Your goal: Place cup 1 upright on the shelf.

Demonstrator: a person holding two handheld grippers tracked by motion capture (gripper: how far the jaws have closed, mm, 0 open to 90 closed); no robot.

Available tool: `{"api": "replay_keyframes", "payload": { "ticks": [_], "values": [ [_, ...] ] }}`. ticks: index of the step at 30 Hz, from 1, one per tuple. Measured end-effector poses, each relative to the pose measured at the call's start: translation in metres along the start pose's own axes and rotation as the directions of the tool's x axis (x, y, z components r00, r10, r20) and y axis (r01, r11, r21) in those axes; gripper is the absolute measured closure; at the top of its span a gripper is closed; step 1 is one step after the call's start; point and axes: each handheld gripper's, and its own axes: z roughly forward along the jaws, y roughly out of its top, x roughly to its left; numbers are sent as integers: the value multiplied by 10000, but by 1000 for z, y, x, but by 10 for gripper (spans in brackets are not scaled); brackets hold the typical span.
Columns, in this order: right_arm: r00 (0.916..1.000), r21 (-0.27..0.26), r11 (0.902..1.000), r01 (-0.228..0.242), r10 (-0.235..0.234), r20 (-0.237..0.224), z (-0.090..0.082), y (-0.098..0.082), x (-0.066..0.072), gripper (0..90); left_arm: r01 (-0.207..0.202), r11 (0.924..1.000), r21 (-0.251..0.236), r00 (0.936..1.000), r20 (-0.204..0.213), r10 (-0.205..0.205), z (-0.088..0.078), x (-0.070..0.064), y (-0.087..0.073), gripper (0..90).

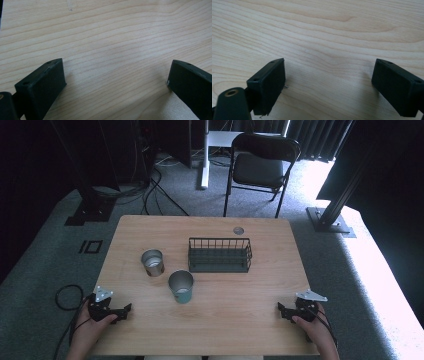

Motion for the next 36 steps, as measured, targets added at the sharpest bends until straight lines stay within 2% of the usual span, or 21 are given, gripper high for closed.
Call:
{"api": "replay_keyframes", "payload": {
  "ticks": [8,17,24,25,28,29,36],
  "values": [
    [9996,10,9998,217,-217,-185,-2,-1,-1,113,4,10000,-1,10000,0,-4,0,0,0,19],
    [9995,-29,9997,226,-226,-210,-3,-2,0,128,10,10000,-4,10000,-1,-10,0,0,0,18],
    [9990,-96,9999,133,-137,-425,-1,-1,4,126,8,10000,0,10000,-2,-8,0,0,0,18],
    [9980,-120,9996,265,-271,-574,-1,0,6,128,9,10000,0,10000,-2,-9,0,0,0,18],
    [9977,-110,9996,269,-275,-622,0,1,8,128,7,10000,1,10000,-2,-7,0,0,0,18],
    [9969,-103,9990,425,-431,-661,2,2,10,128,8,10000,1,10000,-1,-8,0,0,0,18],
    [9935,-87,9978,663,-669,-920,5,6,18,131,4,10000,3,10000,-1,-4,0,0,0,18]
  ]
}}
